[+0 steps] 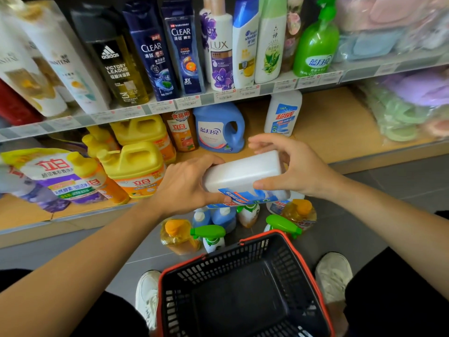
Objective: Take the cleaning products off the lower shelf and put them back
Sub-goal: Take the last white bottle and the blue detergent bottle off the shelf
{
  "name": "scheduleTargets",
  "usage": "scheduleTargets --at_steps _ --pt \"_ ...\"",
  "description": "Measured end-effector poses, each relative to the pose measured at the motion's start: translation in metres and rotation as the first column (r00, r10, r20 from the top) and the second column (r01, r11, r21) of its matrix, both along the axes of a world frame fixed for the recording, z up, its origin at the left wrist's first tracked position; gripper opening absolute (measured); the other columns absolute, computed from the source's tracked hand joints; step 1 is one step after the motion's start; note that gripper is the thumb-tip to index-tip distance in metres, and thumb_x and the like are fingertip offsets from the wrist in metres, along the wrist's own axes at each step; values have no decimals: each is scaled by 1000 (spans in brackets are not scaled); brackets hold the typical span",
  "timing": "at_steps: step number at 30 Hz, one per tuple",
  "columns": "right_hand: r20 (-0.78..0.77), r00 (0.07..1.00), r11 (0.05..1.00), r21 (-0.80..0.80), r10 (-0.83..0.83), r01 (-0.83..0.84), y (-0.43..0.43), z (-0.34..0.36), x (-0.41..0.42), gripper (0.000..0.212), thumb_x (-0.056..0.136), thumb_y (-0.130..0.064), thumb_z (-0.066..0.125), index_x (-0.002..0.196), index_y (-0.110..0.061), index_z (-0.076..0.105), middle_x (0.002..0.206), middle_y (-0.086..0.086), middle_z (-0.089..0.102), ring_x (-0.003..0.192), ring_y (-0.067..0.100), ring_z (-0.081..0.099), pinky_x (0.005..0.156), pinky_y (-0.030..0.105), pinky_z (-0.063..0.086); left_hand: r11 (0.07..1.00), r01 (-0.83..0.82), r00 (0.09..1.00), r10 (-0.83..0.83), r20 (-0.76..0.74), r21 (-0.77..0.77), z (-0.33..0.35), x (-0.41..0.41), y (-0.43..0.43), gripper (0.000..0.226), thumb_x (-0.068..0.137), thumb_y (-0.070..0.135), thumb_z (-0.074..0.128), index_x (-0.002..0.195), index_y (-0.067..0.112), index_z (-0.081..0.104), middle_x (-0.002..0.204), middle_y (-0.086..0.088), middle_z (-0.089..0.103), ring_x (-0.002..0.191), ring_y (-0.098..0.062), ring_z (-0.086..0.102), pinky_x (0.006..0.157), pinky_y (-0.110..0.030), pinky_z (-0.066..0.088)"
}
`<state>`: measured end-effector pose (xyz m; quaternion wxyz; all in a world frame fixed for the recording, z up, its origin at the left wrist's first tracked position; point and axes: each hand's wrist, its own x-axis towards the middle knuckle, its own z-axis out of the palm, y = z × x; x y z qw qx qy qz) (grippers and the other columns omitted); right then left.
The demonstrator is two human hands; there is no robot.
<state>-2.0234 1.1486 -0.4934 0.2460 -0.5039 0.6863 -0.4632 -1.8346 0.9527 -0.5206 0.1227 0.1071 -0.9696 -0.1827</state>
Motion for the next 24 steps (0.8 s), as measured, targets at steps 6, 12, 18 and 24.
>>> scheduleTargets --at_steps 6,12,18,24 --pt "55 999 998 64 3 -6 8 0 -13 75 64 -13 92 126 -30 54 123 -6 62 115 6 61 90 31 58 949 -15 991 55 -119 315 -1 4 -3 74 66 65 78 126 25 58 120 11 66 107 -13 66 80 -45 59" --pt "78 996 995 -88 -35 42 8 9 -4 70 60 -14 93 124 -16 63 113 -3 69 109 14 65 87 38 60 857 61 991 8 -132 512 5 -2 7 76 74 40 88 136 20 51 130 7 63 121 -15 62 96 -45 57" --pt "-5 999 999 -2 41 -41 7 2 3 73 61 -10 94 127 -16 62 117 -6 68 111 12 63 92 38 55 830 140 987 -71 -147 540 6 -4 22 83 74 23 91 146 17 49 135 6 63 126 -14 61 101 -40 55" --pt "52 998 994 -104 35 -29 4 -5 10 82 76 -5 84 143 -34 47 142 -17 53 134 4 49 103 24 49 816 90 972 53 -230 571 6 0 25 74 73 18 90 139 11 56 127 2 69 117 -13 67 94 -44 58"
